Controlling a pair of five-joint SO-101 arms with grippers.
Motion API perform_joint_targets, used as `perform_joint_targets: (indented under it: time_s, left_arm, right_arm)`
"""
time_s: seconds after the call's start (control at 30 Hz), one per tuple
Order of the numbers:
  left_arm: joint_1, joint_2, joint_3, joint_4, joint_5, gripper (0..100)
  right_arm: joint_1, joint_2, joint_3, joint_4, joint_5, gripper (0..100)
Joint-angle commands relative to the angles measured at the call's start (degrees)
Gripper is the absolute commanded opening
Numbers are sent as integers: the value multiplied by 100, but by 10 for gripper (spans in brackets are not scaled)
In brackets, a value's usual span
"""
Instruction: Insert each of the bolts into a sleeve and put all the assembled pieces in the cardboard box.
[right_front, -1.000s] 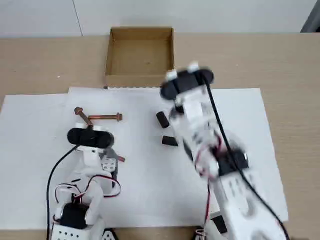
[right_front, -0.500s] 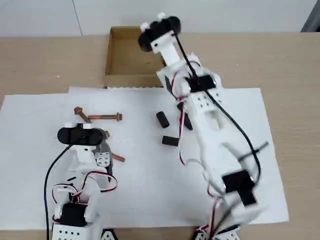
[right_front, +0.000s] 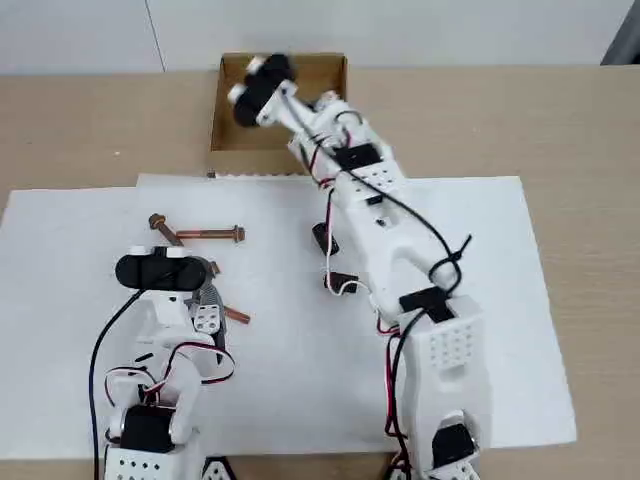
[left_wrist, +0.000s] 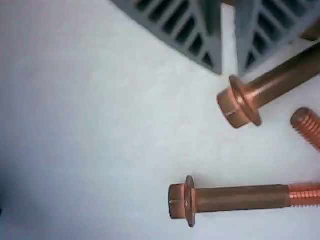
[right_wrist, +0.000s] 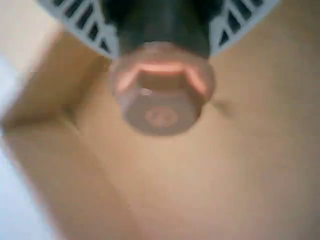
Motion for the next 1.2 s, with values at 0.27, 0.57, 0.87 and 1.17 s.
perform_joint_targets:
  time_s: [0.27, 0.57, 0.87, 1.17]
  left_arm:
    - [-9, -62, -13, -149, -26, 6]
    - [-9, -62, -13, -149, -26, 6]
    - [-9, -62, -13, -149, -9, 6]
    - [-9, -62, -22, -149, -18, 6]
  right_arm:
    - [-110, 92, -404, -426, 193, 154]
    - [-101, -585, -448, 330, 220, 6]
    - [-84, -1499, -448, 1736, -738, 4]
    - [-75, -2273, -448, 3574, -2004, 5]
